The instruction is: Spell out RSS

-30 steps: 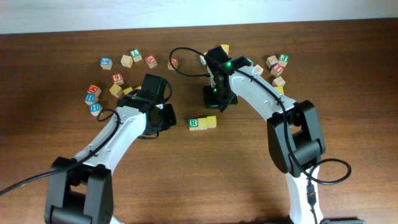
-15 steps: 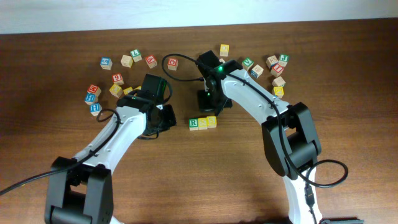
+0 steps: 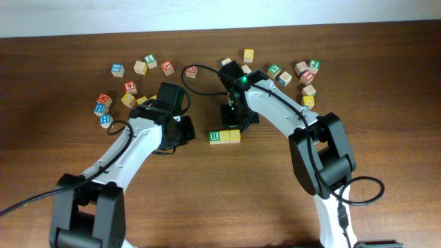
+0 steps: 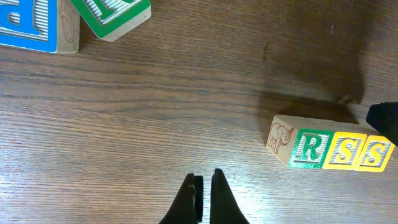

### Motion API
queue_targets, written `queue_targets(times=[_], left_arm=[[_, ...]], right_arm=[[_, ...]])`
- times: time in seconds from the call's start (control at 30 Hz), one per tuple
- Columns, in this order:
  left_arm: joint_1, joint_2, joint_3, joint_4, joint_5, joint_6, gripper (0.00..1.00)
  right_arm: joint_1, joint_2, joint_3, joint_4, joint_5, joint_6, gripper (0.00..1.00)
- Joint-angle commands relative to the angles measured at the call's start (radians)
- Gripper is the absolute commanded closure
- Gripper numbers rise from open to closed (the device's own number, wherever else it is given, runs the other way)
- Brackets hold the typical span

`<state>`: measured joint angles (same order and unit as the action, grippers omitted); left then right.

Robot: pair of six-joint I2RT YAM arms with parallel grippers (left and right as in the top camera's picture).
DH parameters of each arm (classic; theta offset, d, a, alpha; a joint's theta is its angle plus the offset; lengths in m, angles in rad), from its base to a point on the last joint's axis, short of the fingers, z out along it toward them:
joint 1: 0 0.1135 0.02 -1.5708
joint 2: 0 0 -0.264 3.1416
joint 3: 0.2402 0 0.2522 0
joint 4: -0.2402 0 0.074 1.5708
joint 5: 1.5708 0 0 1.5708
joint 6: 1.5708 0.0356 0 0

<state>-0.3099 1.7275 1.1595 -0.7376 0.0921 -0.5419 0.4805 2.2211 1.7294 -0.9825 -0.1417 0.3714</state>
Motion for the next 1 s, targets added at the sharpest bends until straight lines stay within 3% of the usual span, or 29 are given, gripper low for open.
queue_targets(times=[0.0,0.23,0.47,0.63,0.97], left_arm=[[0.001,-0.011,0.013,-0.001,-0.011,0.012,1.00],[0.001,-0.011,0.013,-0.001,-0.011,0.012,1.00],[0.001,-0.009,0.013,0.004,-0.011,0.013,1.00],[0.000,0.023,0.013,0.046,-0.006,0.013,1.00],[-0.024,0.138,0.013,0.131,0.046,0.013,1.00]], right_arm=[[0.010,0.011,-0.008,0.007,0.015,0.008,0.96],[0.001,0.011,0.069,-0.028,0.015,0.008,0.96],[-0.080,0.011,0.205,-0.237,0.016,-0.016,0.96],[-0.109,0.011,0.166,-0.335,0.016,-0.080,0.96],[-0.087,0.011,0.039,-0.250,0.011,-0.061,0.96]])
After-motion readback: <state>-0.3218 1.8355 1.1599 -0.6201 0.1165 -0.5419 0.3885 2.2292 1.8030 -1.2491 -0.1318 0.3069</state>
